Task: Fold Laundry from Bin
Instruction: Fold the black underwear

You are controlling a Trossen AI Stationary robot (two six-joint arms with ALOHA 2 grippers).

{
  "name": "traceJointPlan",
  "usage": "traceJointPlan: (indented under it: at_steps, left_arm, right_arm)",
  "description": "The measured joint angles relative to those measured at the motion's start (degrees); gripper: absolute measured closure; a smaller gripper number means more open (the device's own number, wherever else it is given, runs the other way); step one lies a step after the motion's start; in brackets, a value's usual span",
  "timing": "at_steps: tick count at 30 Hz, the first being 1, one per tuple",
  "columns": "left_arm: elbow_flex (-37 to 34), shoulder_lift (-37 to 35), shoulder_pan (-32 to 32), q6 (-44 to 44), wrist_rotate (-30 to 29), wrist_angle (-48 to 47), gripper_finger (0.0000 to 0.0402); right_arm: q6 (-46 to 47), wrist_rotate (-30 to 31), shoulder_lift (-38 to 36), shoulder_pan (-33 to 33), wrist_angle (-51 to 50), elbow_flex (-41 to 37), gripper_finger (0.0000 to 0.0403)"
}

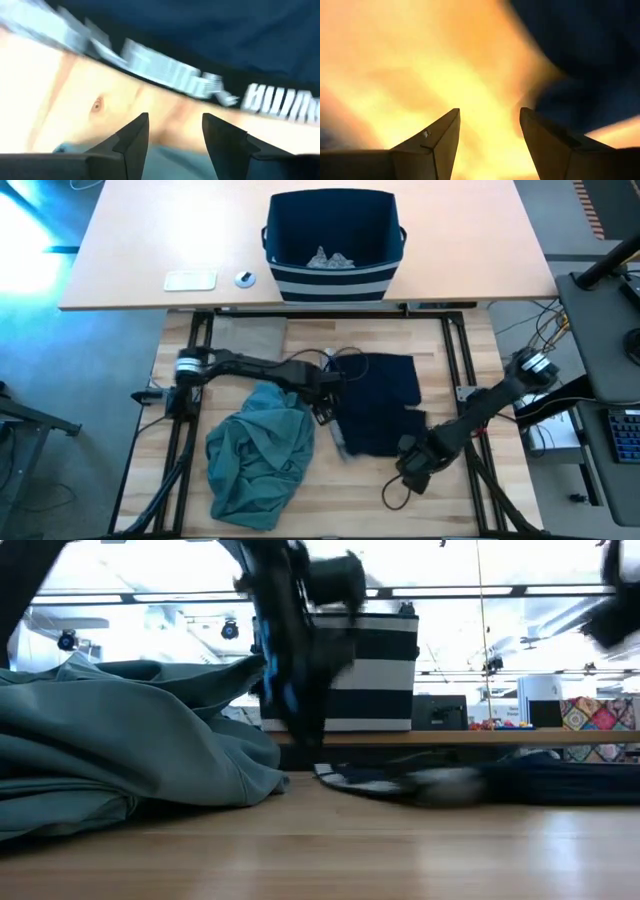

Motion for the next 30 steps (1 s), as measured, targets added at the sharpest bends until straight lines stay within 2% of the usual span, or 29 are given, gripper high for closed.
traceJointPlan:
  at_steps: [2, 4, 7, 12, 17, 22, 26, 30]
  left_arm:
    - [0.26, -3.63, 0.56, 0.71, 0.08, 0.69, 0.0232]
    - [0.21, -5.77, 2.52, 2.85, -0.19, 1.33, 0.0232]
    - [0.16, -7.10, 6.81, 4.52, -0.18, 4.36, 0.0232]
    - [-0.29, -6.24, 10.11, 5.18, 3.73, 7.01, 0.0232]
    - [-1.90, -3.95, 4.81, 3.79, 6.07, 8.34, 0.0232]
    - [-6.23, -0.35, 1.38, -2.06, 5.04, 11.61, 0.0232]
    - [-7.82, 3.73, 2.78, -1.72, 1.34, 16.75, 0.0232]
    - [-4.73, 7.37, 6.91, 3.42, -1.03, 18.00, 0.0233]
  right_arm:
    - [-0.72, 4.35, -3.73, -0.32, -1.71, 2.79, 0.0200]
    - [-0.17, 11.90, -7.41, -1.60, -3.84, 4.19, 0.0200]
    - [1.14, 21.21, -13.79, -6.32, -3.59, 4.04, 0.0200]
    - [-2.37, 27.62, -20.57, -19.02, -4.09, -0.74, 0.0200]
    - [-11.06, 28.45, -19.91, -36.38, -1.37, -5.49, 0.0200]
    - [-23.22, 23.01, -12.86, -53.03, 8.50, -8.25, 0.0200]
    - [-31.18, 18.21, -3.76, -61.08, 16.19, -8.41, 0.0200]
    - [-35.44, 18.03, 5.06, -67.25, 19.51, -6.84, 0.0200]
